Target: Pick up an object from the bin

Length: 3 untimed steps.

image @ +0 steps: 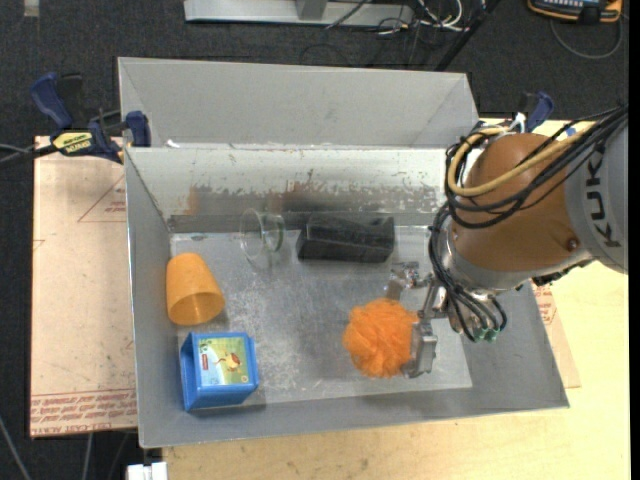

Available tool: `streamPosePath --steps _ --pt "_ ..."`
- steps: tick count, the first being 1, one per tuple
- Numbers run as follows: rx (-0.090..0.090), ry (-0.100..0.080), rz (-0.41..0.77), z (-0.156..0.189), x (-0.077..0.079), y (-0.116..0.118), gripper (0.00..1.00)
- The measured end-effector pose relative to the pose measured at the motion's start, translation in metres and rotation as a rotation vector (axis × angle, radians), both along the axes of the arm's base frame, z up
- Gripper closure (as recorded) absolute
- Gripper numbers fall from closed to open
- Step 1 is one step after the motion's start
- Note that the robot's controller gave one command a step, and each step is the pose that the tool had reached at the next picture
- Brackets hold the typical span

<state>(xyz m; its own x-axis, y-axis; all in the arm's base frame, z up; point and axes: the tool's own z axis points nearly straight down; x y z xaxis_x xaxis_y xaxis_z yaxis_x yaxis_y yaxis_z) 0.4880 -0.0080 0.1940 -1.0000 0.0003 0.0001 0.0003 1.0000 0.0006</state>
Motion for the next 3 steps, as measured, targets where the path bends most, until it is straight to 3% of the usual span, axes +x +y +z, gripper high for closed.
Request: streamPosePath --steps 1,2,3 --pt "0.000 -0.003 0.081 -0.040 0.000 0.004 0.00" --pt "0.001 0.000 0.333 -0.078 0.011 0.001 0.00" --pt "0.000 -0.002 0.355 -0.102 0.006 0.015 0.00"
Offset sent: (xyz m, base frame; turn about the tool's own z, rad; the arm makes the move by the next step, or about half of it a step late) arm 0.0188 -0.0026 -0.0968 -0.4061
